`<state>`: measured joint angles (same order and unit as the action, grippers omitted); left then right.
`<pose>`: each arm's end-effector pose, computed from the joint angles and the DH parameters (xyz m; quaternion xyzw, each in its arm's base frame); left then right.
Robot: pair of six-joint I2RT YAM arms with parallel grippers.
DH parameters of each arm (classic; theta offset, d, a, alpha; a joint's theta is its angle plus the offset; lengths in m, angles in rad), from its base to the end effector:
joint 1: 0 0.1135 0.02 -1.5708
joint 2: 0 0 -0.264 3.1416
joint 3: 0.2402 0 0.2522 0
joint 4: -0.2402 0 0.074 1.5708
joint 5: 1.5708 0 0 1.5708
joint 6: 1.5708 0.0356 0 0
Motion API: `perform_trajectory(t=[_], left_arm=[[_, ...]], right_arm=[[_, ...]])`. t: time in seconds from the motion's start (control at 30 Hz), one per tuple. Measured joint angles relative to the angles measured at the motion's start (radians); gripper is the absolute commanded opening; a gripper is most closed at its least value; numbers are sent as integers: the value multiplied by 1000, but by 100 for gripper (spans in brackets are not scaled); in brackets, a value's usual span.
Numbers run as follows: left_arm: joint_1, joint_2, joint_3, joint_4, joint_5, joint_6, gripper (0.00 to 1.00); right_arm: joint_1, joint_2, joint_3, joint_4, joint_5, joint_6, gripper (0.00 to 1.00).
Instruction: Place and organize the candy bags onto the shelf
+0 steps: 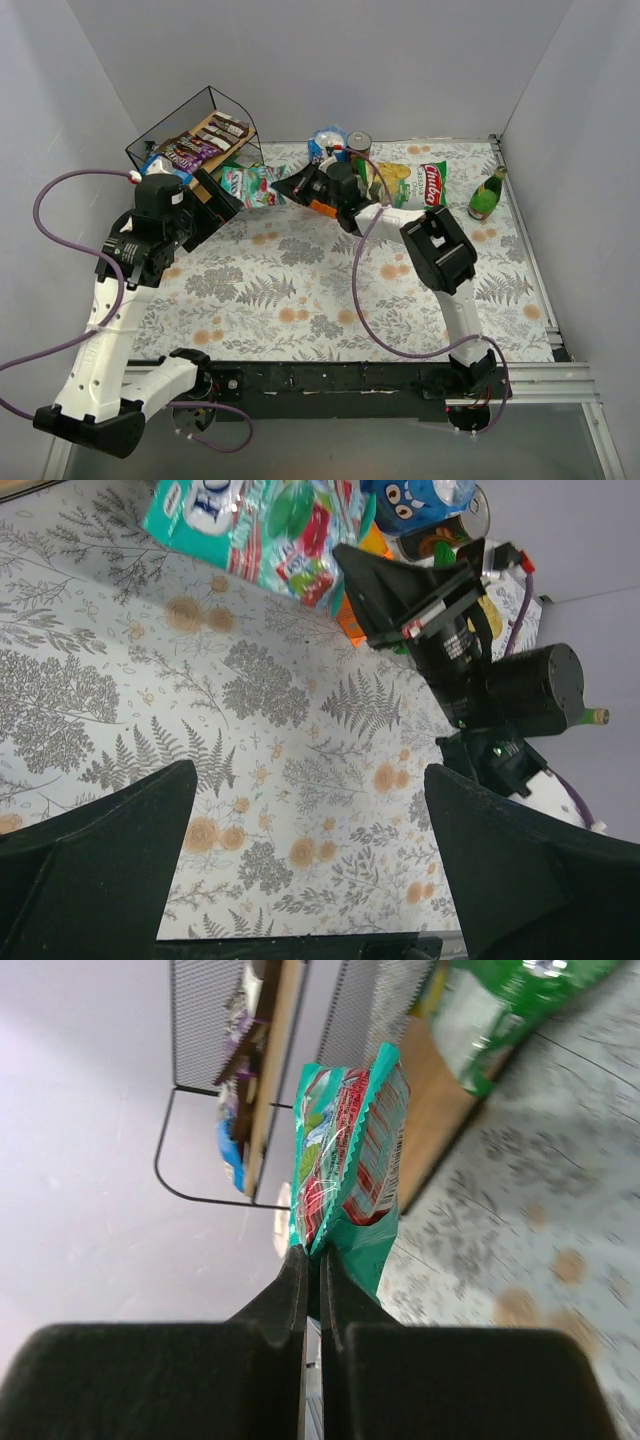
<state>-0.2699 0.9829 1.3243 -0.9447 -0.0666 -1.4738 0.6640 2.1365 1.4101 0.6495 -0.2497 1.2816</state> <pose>0.1688 -0.0442 0.4096 -0.5138 0.7205 -0.3369 0.3216 0.3826 0.3105 0.2102 0.1407 0.7193 0.6086 0.3040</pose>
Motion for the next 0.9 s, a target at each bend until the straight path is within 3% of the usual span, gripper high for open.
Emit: perform_trajectory(t=[0.3,0.57,0.9], left_arm=[[0,1,92,-66,-30,5,98],[0,1,131,-85,-58,16,98],[0,0,131,-106,-58,14,98]], right_arm=[[67,262,356,39,31,-12,1],[86,339,477,-37,89,-92,1],[132,450,582,18,243,-111,1]])
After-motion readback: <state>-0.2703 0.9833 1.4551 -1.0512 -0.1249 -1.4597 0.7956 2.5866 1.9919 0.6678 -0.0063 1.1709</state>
